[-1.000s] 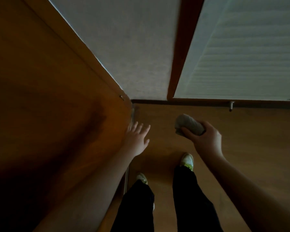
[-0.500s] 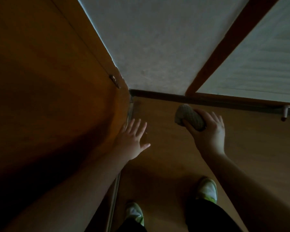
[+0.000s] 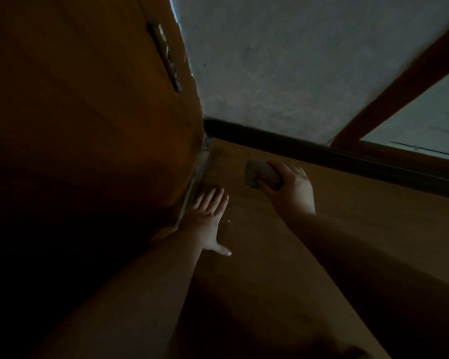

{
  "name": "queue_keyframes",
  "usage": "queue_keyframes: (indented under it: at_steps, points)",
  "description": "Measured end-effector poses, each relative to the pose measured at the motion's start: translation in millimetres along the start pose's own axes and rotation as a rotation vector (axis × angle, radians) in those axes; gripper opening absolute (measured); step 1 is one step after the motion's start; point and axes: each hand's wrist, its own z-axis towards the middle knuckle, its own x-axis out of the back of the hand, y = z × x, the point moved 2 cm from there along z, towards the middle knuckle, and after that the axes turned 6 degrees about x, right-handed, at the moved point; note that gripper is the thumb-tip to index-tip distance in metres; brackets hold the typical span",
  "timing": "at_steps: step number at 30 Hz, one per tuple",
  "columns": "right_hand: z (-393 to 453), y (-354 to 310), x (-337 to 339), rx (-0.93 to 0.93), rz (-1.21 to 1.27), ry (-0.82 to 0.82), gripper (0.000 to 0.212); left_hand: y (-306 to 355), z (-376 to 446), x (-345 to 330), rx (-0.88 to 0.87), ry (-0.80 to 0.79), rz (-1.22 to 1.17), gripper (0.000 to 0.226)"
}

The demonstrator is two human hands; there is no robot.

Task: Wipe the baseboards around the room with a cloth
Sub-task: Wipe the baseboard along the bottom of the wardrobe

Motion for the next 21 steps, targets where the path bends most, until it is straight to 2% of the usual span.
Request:
queue_keyframes:
  at_steps: [2, 8, 15, 21]
  points:
    - [10.8, -0.2, -23.0, -0.025, 0.036, -0.034, 0.047, -0.3, 3.1, -14.4, -0.035, 0.000, 0.006, 0.154]
    - [43.8, -17.3, -77.0, -0.054, 0.243, -0.010, 0.045, -18.7, -7.2, -28.4, -0.098, 0.185, 0.061, 0.150]
    - [82.5, -29.5, -113.2, -0.082, 0.228, -0.103, 0.050, -9.2, -13.3, -30.8, -0.063, 0.149, 0.137, 0.149]
    - [99.8, -46.1, -133.5, -0.319, 0.304, -0.074, 0.053, -5.4, -11.9, -28.4, -0.041, 0.119, 0.205, 0.151]
